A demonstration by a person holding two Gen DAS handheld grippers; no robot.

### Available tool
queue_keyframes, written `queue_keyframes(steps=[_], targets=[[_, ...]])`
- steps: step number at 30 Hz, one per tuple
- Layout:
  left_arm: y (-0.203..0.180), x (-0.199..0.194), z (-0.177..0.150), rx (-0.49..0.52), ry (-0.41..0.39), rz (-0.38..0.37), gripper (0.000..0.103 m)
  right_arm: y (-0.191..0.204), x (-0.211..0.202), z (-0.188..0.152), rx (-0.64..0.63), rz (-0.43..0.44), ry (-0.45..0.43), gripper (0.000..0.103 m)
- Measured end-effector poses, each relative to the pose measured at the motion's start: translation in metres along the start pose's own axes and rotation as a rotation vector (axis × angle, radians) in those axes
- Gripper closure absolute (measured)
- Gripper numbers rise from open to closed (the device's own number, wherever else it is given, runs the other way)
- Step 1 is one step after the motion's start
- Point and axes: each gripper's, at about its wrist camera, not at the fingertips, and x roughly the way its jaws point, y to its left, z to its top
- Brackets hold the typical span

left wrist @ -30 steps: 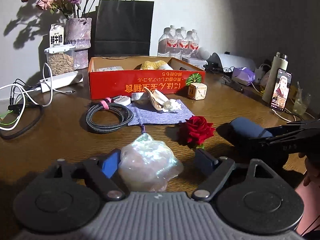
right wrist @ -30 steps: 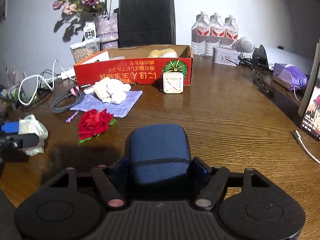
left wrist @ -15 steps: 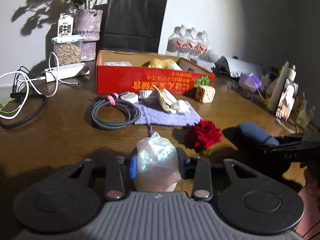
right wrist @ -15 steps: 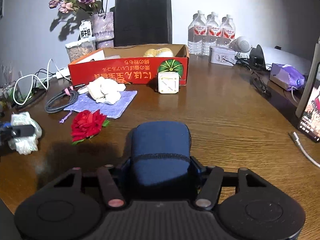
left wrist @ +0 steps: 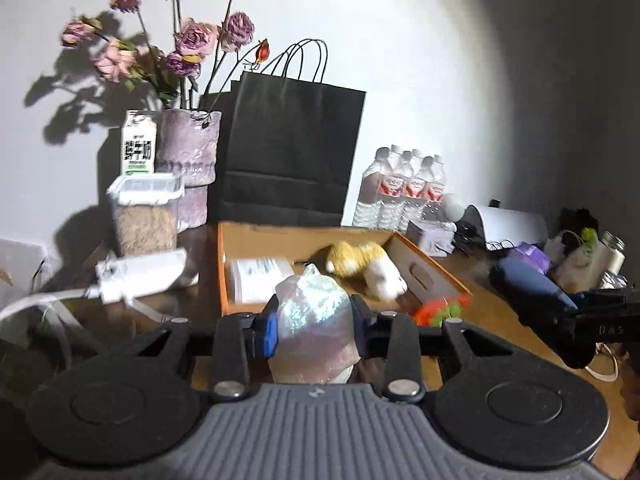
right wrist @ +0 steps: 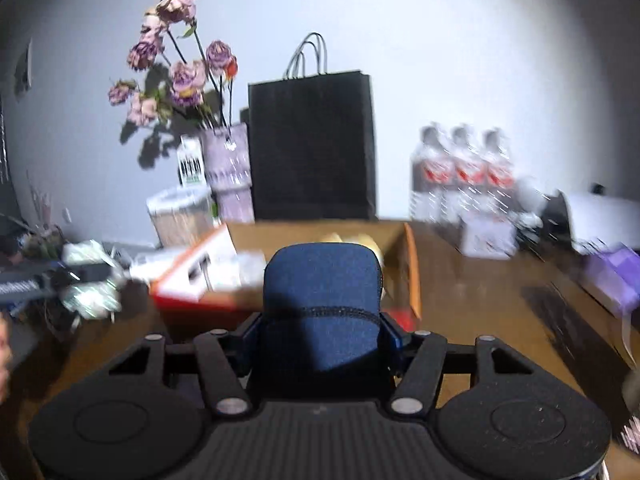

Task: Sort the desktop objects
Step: 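Carry the plastic bag and navy pouch into the box and release both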

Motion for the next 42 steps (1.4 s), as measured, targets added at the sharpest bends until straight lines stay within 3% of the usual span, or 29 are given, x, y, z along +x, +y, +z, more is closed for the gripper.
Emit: queue_keyframes(steps=[3, 7, 11, 14, 18, 22, 25, 27, 31, 34, 36, 42], targets=[[0.011, 0.050, 0.029, -0.022, 0.076, 0.000, 0.067, -0.003, 0.055, 0.040, 0.045, 0.044, 0.060, 0.044], [0.034, 0.125, 0.046, -0.101, 0.233, 0.053, 0.067, -0.004, 0.144, 0.067, 0.100, 0.052, 0.231, 0.044], [0.038, 0.193, 0.047, -0.078, 0.401, 0.046, 0.067, 0.004, 0.224, 0.069, 0.102, -0.051, 0.399, 0.044], [0.037, 0.225, 0.042, -0.033, 0.451, 0.109, 0.067, 0.011, 0.258, 0.058, 0.067, -0.100, 0.489, 0.044], [0.034, 0.234, 0.038, 0.016, 0.427, 0.161, 0.061, 0.014, 0.274, 0.041, 0.078, -0.146, 0.529, 0.039], [0.022, 0.239, 0.033, 0.083, 0.418, 0.168, 0.048, 0.011, 0.268, 0.036, 0.095, -0.175, 0.516, 0.035], [0.023, 0.235, 0.038, 0.041, 0.415, 0.156, 0.039, 0.010, 0.246, 0.047, 0.096, -0.159, 0.472, 0.033], [0.026, 0.225, 0.045, 0.006, 0.400, 0.149, 0.021, 0.008, 0.228, 0.056, 0.092, -0.155, 0.426, 0.028], [0.029, 0.201, 0.064, -0.045, 0.367, 0.171, 0.020, 0.001, 0.188, 0.072, 0.105, -0.143, 0.346, 0.025], [0.029, 0.177, 0.070, -0.078, 0.358, 0.185, 0.012, 0.001, 0.159, 0.071, 0.105, -0.134, 0.282, 0.018], [0.027, 0.152, 0.063, -0.092, 0.325, 0.179, 0.005, -0.002, 0.134, 0.061, 0.099, -0.134, 0.215, 0.017], [0.015, 0.072, 0.012, -0.102, 0.225, 0.159, 0.000, -0.002, 0.070, 0.006, 0.063, -0.137, 0.119, 0.016]])
